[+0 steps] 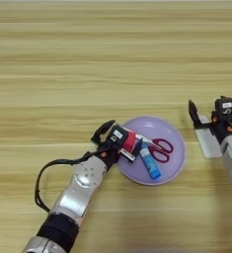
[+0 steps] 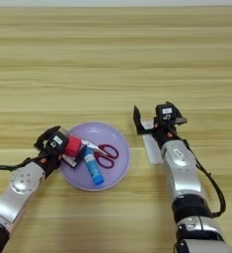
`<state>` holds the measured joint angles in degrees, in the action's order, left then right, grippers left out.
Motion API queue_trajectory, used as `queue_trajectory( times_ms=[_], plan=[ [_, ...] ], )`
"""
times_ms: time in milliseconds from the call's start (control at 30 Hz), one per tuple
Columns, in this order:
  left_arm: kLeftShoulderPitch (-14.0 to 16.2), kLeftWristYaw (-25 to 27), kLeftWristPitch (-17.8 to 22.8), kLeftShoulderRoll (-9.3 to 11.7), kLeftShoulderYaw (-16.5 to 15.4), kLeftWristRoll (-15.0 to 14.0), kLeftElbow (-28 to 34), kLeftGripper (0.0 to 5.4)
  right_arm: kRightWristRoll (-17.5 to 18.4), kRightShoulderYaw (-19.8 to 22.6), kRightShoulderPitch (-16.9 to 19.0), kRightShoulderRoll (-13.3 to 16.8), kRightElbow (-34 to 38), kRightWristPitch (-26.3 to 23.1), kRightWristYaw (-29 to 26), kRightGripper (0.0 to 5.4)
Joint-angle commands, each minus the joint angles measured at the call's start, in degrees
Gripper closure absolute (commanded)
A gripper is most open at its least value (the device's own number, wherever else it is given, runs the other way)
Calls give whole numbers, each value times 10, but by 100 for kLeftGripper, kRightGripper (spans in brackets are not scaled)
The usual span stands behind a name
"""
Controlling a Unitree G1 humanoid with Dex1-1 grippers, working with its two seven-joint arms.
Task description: Move the objects on the table
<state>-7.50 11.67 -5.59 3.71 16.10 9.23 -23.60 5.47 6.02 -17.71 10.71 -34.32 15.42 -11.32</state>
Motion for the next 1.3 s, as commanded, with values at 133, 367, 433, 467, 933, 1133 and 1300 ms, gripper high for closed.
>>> queue_trajectory(
  times_ms=[133,367,433,467,933,1133,1300],
  plan=[
    [8,5,-1,6,14,16,-9,0,-7,-3,3,-6,10,-13,7,2],
    [9,8,-1,9,15,17,-10,0,-8,-3,4,-9,13,-15,8,2],
    [10,9,-1,9,15,17,-10,0,-9,-3,4,-10,14,-15,9,2],
    [10,10,-1,10,15,17,-10,0,-9,-3,4,-10,15,-15,9,2],
    [10,15,0,12,13,16,-14,0,-11,-4,6,-13,22,-20,12,2],
    [9,17,0,14,12,15,-17,0,-12,-5,7,-15,26,-23,14,2],
    [9,17,0,14,12,15,-18,0,-13,-5,7,-16,27,-23,14,2]
  ],
)
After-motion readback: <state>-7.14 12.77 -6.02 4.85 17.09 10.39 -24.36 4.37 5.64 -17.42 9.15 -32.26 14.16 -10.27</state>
